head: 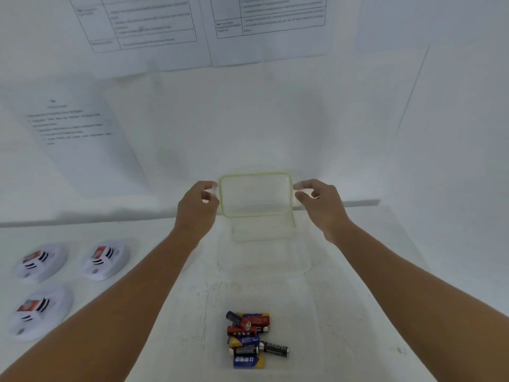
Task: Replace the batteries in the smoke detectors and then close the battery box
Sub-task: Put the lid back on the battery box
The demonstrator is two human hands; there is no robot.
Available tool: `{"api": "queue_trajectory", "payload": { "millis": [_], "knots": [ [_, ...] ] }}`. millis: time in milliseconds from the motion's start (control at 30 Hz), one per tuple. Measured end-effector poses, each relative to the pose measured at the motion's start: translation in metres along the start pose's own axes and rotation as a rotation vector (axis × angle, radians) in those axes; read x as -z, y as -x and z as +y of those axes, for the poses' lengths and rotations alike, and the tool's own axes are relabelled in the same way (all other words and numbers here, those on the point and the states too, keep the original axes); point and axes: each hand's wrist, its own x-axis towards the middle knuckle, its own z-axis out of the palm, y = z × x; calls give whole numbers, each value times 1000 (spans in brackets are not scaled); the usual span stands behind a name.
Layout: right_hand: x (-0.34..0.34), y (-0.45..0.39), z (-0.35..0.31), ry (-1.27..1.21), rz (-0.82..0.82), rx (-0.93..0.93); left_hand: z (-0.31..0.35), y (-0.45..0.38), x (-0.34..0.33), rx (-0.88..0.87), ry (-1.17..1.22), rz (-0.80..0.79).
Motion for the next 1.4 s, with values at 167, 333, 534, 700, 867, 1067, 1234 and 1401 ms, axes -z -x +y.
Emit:
{"api": "queue_trajectory", "payload": {
  "millis": [167, 333, 534, 700, 867, 1067, 1234, 1401],
  "knots": [
    [8, 23, -14, -91, -43, 14, 4, 6, 22, -103, 51, -9],
    [11, 45, -15, -183, -149, 36, 8, 25, 36, 34, 298, -111],
    [20, 69, -19, -412, -144, -114, 11, 52, 47, 131, 510, -299],
    [17, 80, -17, -280, -70, -179, 3, 69, 43, 121, 403, -378],
    [17, 96, -10, -71, -147, -185, -7, 84, 35, 154, 302, -369],
    [15, 110, -1, 35, -171, -204, -13, 92, 37, 187, 147, -443],
    [10, 111, 1, 55, -137, -209, -13, 95, 37, 202, 41, -505],
    [10, 111, 8, 63, -134, -233, -15, 99, 34, 221, -8, -553]
  ]
}}
